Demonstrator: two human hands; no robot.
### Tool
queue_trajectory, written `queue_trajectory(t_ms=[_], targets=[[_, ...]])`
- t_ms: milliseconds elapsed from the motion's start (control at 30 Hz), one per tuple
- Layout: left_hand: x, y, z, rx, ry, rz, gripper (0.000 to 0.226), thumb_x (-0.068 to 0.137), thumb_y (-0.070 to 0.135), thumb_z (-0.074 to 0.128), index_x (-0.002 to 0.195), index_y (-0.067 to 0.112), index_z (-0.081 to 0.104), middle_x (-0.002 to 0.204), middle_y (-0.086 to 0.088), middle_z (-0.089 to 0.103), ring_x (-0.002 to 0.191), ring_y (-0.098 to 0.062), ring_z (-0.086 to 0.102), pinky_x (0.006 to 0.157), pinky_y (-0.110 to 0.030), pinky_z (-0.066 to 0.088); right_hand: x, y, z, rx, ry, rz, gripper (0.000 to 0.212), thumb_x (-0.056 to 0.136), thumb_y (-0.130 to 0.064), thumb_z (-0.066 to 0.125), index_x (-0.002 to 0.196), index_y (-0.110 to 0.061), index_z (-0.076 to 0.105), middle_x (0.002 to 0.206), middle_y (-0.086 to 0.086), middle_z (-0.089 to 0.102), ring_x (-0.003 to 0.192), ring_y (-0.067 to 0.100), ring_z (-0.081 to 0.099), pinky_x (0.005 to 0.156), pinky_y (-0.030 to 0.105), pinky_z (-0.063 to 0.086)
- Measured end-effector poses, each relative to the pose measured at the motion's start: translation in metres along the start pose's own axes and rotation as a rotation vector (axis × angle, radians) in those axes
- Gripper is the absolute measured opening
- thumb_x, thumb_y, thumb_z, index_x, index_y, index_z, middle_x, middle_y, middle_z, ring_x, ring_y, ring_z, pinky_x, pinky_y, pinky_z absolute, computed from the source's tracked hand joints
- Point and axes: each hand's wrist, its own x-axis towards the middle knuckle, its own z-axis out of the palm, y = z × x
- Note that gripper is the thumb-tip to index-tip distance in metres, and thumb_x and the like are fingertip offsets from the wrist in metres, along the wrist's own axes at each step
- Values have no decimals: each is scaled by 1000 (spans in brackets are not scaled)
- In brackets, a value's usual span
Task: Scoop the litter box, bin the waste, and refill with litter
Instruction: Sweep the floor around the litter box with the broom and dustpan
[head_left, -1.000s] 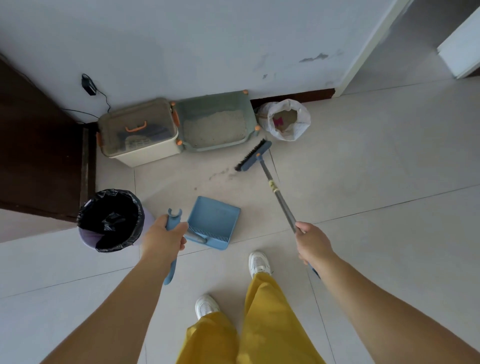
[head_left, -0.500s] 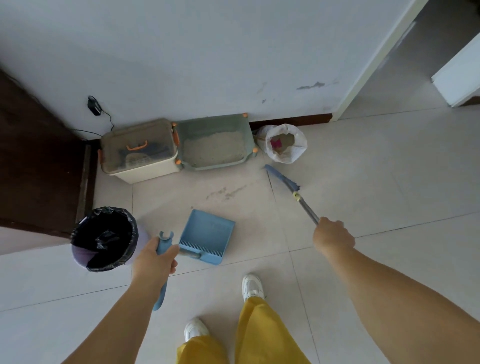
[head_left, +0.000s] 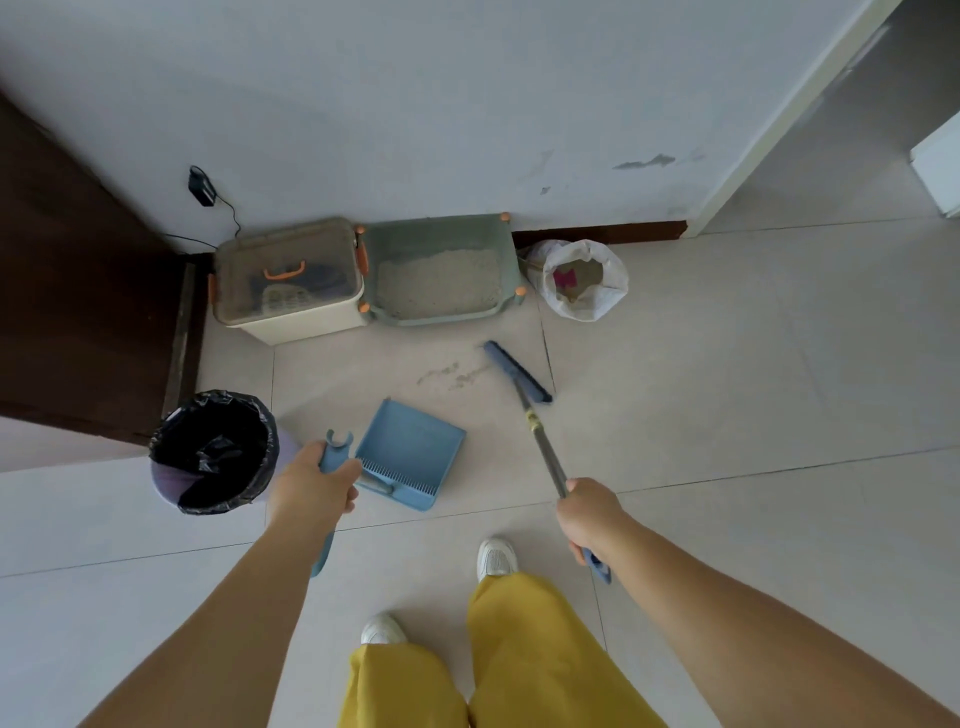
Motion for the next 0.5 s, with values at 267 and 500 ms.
queue_trajectory(t_ms=[267, 500], targets=[[-1, -1, -14, -71, 29, -38, 4, 87, 13, 57, 91, 13, 56, 63, -9, 57, 48, -21, 50, 56, -27, 43, -12, 20, -49, -65, 97, -180, 37, 99, -15, 33, 133, -10, 47, 78, 7, 56, 42, 14, 45, 47, 25, 40], [-11, -12, -24, 0, 61, -41, 5, 88, 16, 57, 83, 14, 55, 63, -8, 58, 48, -19, 51, 51, -25, 39, 41, -17, -52, -260, 149, -256, 37, 99, -17, 37, 134, -12, 50, 105, 10, 60, 64, 23, 52, 41, 18, 43]])
